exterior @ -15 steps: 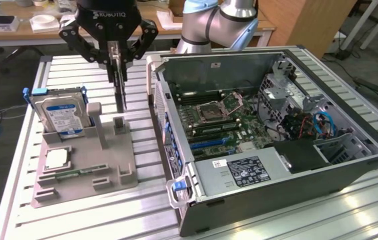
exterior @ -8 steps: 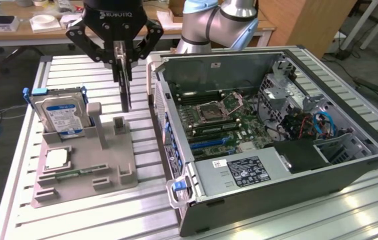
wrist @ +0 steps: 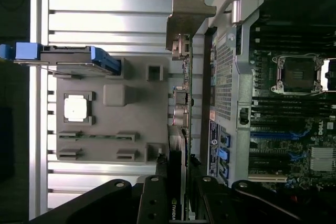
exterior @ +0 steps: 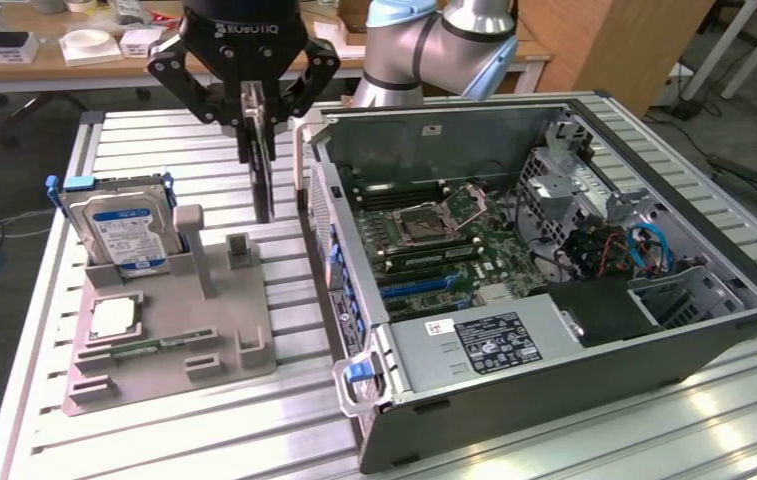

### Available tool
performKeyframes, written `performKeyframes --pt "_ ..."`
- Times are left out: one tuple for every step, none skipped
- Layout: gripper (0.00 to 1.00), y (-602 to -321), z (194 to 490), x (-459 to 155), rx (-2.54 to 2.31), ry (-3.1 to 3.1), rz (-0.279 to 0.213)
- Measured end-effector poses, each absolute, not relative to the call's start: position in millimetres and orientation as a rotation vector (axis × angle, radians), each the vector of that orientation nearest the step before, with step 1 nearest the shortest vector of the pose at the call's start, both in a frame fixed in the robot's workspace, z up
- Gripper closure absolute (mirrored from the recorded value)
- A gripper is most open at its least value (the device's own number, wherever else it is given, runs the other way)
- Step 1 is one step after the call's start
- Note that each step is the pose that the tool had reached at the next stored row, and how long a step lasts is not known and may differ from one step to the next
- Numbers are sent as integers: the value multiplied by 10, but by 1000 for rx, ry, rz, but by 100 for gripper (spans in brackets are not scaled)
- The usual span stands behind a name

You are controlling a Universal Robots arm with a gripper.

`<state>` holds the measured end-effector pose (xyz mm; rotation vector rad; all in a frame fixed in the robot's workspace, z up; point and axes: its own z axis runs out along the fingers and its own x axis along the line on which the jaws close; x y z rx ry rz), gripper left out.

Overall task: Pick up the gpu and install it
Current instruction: 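Pick up the gpu and move the gpu toward the slot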

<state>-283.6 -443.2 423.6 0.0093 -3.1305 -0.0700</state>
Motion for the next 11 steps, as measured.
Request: performKeyframes --pt "74 -4432 4236 -2825 9 -3130 -70" --pt "74 -4432 4236 -2817 9 -3130 -70" --pt "74 -4432 4236 -2811 9 -3130 -70" --pt "74 -4432 4236 -2805 9 -3130 -70" --pt "74 -4433 4236 -2800 9 -3130 -70" --pt "74 -4433 4236 -2794 9 -3130 -70" --pt "74 -4433 4236 -2787 10 -3130 -70" --pt "74 -4433 4236 -2778 10 -3130 -70" --pt "74 -4433 4236 -2767 10 -3130 -70" --pt "74 -4433 4236 -2756 10 -3130 -70" --pt "74 -4433 4236 -2745 11 -3130 -70"
